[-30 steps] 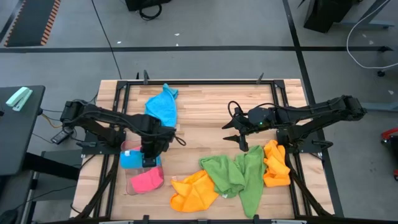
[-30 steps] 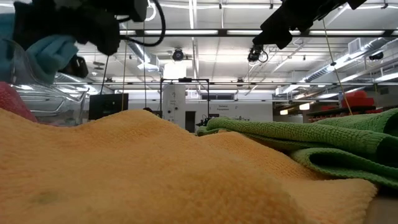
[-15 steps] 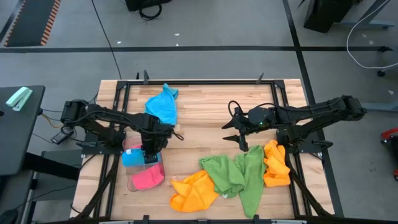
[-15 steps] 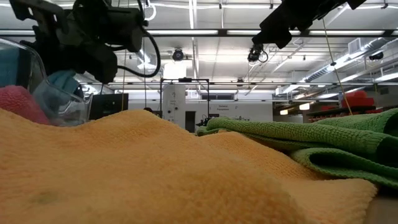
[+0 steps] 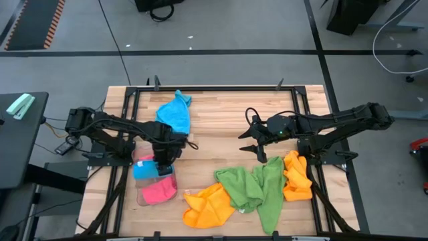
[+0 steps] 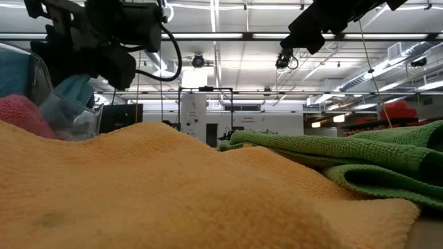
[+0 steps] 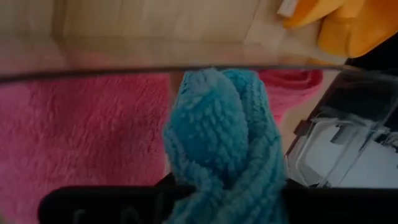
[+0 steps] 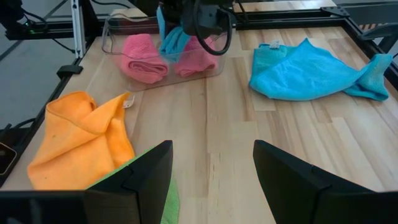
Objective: Fold microfiber towels
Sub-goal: Put the bottom blue microfiber cloth into the transparent bin
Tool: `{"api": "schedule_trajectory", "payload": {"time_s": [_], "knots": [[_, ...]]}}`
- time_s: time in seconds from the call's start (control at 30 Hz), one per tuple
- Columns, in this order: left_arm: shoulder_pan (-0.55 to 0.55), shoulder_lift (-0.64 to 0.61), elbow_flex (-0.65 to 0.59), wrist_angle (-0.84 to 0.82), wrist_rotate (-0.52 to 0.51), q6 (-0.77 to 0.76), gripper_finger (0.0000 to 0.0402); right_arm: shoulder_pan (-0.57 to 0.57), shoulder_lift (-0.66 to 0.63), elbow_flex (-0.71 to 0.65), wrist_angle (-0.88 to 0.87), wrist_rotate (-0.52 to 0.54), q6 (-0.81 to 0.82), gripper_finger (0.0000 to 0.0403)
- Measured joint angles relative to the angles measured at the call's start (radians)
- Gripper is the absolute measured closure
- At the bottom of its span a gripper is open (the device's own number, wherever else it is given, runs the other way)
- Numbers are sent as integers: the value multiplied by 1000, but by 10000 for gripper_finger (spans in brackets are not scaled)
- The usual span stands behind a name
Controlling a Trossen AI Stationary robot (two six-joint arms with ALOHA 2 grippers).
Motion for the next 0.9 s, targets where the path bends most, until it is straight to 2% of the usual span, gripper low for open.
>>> {"api": "schedule_trajectory", "payload": {"time_s": [0.13,0.43,0.63,0.9], "knots": [[-1,0,0,-38,-42,-27,361,0,0,0,0,0,-1,170],[-13,-26,1,-74,-43,-48,371,0,0,0,4,0,-1,170],[-10,-47,0,-64,-151,-47,356,0,0,0,14,0,-1,170],[-10,-37,0,16,-160,-44,370,0,0,0,16,0,0,170]]}}
